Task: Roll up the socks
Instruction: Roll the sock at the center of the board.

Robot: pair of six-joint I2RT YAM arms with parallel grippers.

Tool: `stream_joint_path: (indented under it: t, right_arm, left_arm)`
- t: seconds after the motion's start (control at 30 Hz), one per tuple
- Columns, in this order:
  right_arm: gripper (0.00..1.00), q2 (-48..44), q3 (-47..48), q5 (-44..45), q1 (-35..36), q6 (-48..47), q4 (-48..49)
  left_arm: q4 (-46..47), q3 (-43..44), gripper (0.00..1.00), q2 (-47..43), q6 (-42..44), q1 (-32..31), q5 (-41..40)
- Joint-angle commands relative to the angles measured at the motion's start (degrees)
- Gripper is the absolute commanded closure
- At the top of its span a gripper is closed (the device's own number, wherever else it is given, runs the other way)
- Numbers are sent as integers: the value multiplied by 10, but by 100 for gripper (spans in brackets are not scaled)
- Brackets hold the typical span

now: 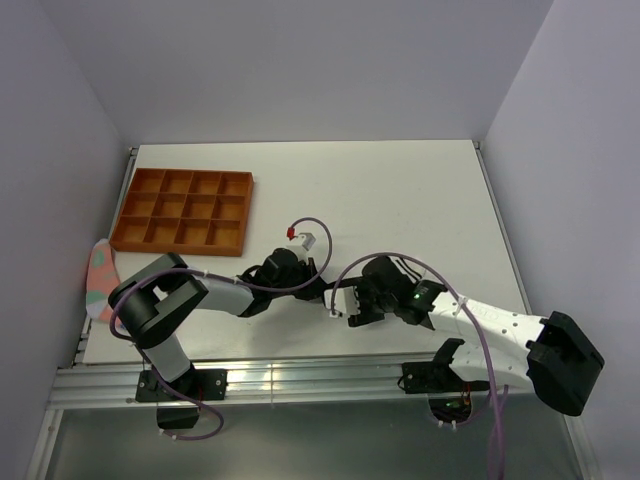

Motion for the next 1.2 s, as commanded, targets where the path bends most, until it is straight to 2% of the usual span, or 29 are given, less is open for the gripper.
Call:
stream_joint_path:
  t: [0.0,0.33,0.93,1.03,1.17]
  right_arm:
    - [33,-10,-9,29,16,-29,62]
    - [33,29,-25,66,50,-61,112]
    - [36,140,10,96,56,-74,125]
    - [41,154,31,92,56,-57,106]
    - [53,172,75,66,56,-23,57]
  left_arm:
    - [-92,-9,100,31,28,-5,1]
    - [-100,-2,100,32,31,-5,6]
    - [-110,9,100,34,51,-5,29]
    - [-110,10,100,31,51,-4,34]
    - [-87,2,100,22,34,3,50]
